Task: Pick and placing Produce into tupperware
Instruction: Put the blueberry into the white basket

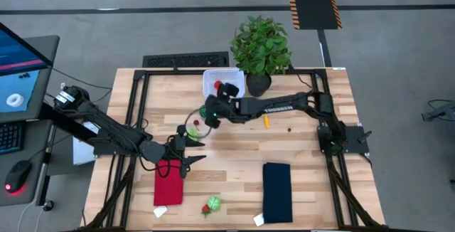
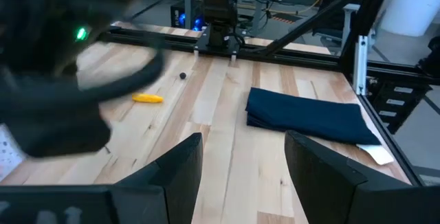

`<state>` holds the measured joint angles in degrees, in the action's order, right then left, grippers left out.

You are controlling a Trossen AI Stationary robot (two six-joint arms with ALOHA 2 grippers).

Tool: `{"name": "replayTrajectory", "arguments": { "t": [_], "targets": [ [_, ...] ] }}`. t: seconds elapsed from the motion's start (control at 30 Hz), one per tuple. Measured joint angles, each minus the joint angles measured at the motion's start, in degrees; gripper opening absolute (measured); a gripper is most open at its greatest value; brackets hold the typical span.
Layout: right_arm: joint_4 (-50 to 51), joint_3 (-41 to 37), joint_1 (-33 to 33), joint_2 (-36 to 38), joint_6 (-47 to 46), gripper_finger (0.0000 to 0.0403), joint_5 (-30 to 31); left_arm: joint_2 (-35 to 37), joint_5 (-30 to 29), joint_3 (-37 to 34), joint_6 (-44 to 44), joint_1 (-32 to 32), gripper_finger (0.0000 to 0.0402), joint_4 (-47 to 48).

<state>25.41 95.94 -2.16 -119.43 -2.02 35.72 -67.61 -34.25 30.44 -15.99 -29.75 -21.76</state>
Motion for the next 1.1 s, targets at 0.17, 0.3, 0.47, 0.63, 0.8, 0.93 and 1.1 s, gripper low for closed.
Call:
{"name": "replayTrajectory", "arguments": {
  "t": [0.17, 0.3, 0.47, 0.63, 0.8, 0.93, 1.1],
  "targets": [
    [7.9, 0.0, 3.4, 5.7, 0.0, 0.0121, 0.2, 0.0, -0.6, 0.0, 2.3, -1.4, 0.0196, -1.4],
    [11.5, -2.6, 5.4, 11.7, -1.0, 0.0124, -1.9, 0.0, -0.6, 0.0, 5.4, -3.2, 0.0197, -3.4],
    [8.9, -11.0, 9.9, 21.5, -1.2, 0.0128, -7.3, 0.2, -0.6, 0.0, 6.9, -5.3, 0.0197, -7.7],
    [-1.5, -23.0, 15.8, 31.3, -2.5, 0.0127, -11.7, 0.3, -0.6, 0.0, 8.9, -6.3, 0.0196, -9.8],
    [-13.1, -33.3, 23.1, 39.0, -3.1, 0.0127, -12.4, 0.3, -1.5, 0.0, 9.2, -5.8, 0.0196, -9.7],
    [-19.5, -39.1, 28.4, 42.8, -3.1, 0.0127, -12.4, 0.3, -2.2, 0.0, 10.0, -4.6, 0.0196, -9.3],
    [-27.0, -45.3, 33.2, 45.0, -3.3, 0.0127, -12.4, 0.3, 1.0, 0.0, 11.8, -2.8, 0.0196, -8.6]
  ]
}}
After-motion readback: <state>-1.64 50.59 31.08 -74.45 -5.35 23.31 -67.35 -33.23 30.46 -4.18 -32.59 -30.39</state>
